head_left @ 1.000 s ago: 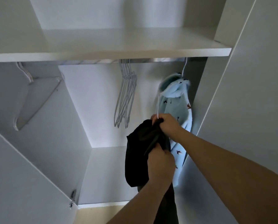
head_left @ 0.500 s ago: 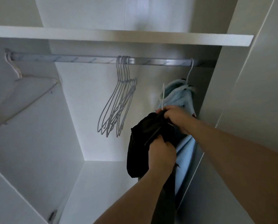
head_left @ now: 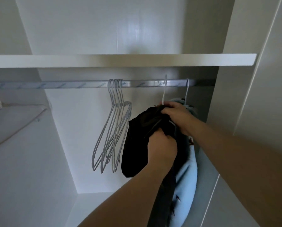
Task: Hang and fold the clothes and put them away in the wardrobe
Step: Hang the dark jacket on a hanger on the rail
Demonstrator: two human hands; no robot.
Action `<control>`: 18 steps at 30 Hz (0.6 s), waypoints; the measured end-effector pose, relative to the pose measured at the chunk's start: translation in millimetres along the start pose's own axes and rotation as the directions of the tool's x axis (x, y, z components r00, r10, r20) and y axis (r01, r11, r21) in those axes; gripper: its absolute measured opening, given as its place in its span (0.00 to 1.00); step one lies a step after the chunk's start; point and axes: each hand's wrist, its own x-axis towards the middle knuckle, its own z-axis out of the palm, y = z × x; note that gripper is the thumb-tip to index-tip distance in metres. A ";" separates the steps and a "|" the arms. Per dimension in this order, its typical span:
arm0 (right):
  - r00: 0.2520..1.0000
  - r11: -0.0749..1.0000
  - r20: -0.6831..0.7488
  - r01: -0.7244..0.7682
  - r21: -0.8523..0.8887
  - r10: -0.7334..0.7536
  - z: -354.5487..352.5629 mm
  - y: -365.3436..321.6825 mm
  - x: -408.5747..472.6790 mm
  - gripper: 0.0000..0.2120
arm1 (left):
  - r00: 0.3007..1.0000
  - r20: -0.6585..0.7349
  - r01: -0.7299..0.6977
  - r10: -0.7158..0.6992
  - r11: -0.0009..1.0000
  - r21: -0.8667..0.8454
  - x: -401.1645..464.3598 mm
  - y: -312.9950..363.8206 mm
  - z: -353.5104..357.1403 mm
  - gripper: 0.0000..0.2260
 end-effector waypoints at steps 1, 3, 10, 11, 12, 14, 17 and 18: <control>1.000 1.000 -0.005 0.007 -0.008 -0.007 -2.6 -2.5 4.2 0.13 | 1.000 0.000 -0.011 0.011 1.000 0.004 5.8 3.5 1.7 0.13; 1.000 0.999 -0.027 0.005 0.035 -0.004 -9.7 -4.6 9.7 0.09 | 1.000 0.001 -0.012 0.012 0.999 0.034 14.6 10.7 5.1 0.11; 0.996 0.975 -0.072 -0.029 0.220 0.046 -15.2 0.2 27.7 0.10 | 0.998 0.015 -0.063 0.062 0.997 0.044 42.7 10.7 14.8 0.08; 0.995 0.971 -0.080 -0.034 0.237 0.054 -14.5 0.3 30.8 0.11 | 0.998 0.020 -0.065 0.064 0.997 0.038 47.0 11.3 15.7 0.08; 0.995 0.965 -0.085 -0.034 0.260 0.058 -14.1 0.9 34.7 0.11 | 0.997 0.024 -0.068 0.067 0.997 0.046 51.3 12.4 16.2 0.08; 0.994 0.959 -0.094 -0.030 0.282 0.059 -14.0 0.4 42.9 0.10 | 0.997 0.024 -0.079 0.077 0.995 0.068 60.9 15.0 17.1 0.07; 0.992 0.963 -0.109 -0.028 0.266 0.059 -14.4 -4.5 55.6 0.09 | 0.996 0.019 -0.087 0.086 0.992 0.091 75.0 21.4 18.1 0.09; 0.991 0.966 -0.118 -0.030 0.258 0.062 -15.0 -5.6 59.7 0.10 | 0.996 0.022 -0.092 0.090 0.990 0.104 78.5 22.9 18.9 0.10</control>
